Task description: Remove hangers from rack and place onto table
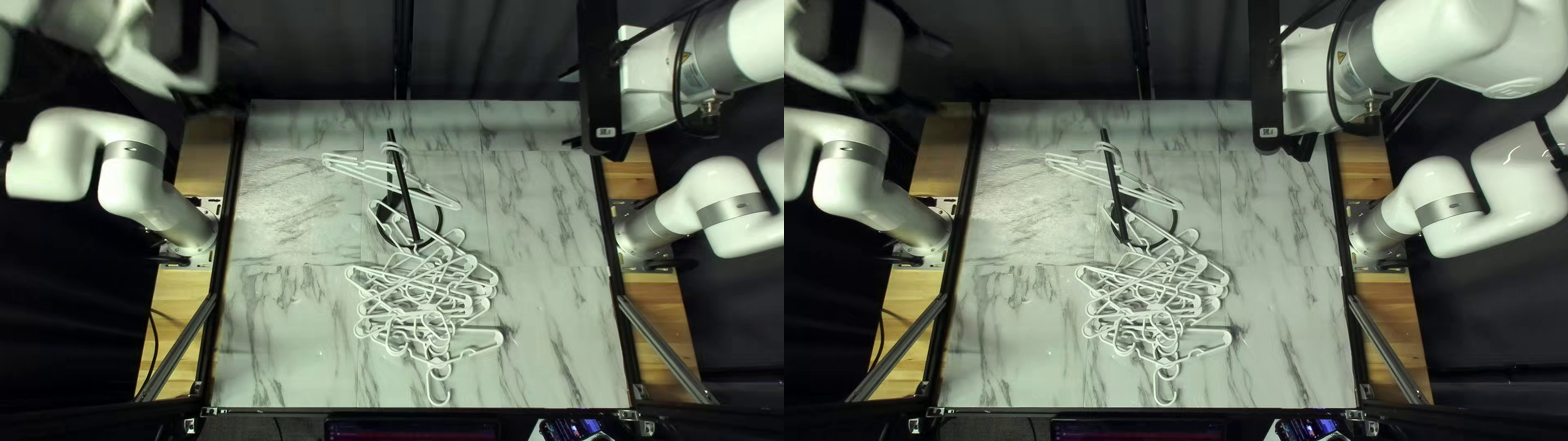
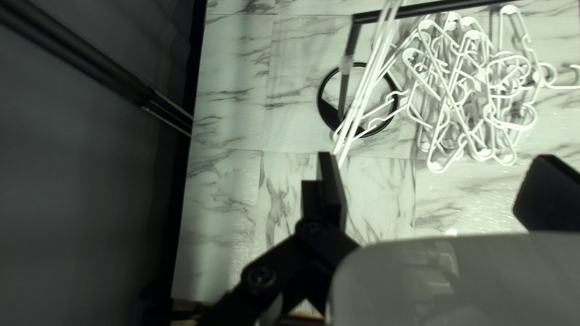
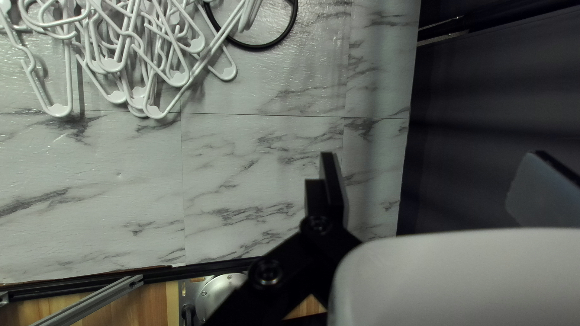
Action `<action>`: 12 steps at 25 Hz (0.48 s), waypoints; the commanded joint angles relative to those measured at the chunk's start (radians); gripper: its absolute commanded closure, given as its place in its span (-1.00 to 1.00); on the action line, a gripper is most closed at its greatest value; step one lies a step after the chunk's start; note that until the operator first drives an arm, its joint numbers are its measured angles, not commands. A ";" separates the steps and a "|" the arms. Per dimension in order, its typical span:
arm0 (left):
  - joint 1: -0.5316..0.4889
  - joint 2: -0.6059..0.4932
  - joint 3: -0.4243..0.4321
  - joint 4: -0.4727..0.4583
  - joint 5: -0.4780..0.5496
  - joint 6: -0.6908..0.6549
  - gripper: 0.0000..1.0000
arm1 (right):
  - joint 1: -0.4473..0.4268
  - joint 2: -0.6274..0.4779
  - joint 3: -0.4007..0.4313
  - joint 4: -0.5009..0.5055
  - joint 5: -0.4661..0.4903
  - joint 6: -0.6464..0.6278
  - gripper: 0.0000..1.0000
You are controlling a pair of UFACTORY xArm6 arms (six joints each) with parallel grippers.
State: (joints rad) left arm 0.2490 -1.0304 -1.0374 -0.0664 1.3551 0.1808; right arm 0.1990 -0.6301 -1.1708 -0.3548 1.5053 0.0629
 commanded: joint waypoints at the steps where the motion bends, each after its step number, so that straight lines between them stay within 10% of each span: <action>1: 0.067 0.038 -0.124 -0.063 0.096 0.070 -1.00 | 0.000 0.000 0.000 0.000 0.000 0.000 -1.00; 9: 0.001 0.035 -0.115 -0.005 0.088 0.015 -1.00 | 0.000 0.000 0.000 0.000 0.000 0.000 -1.00; 12: -0.200 0.029 -0.093 0.186 0.081 -0.183 -1.00 | 0.000 0.000 0.000 0.000 0.000 0.000 -1.00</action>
State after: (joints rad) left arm 0.2119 -0.9992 -1.1454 -0.0410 1.4410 0.1587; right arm 0.1990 -0.6301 -1.1708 -0.3548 1.5053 0.0629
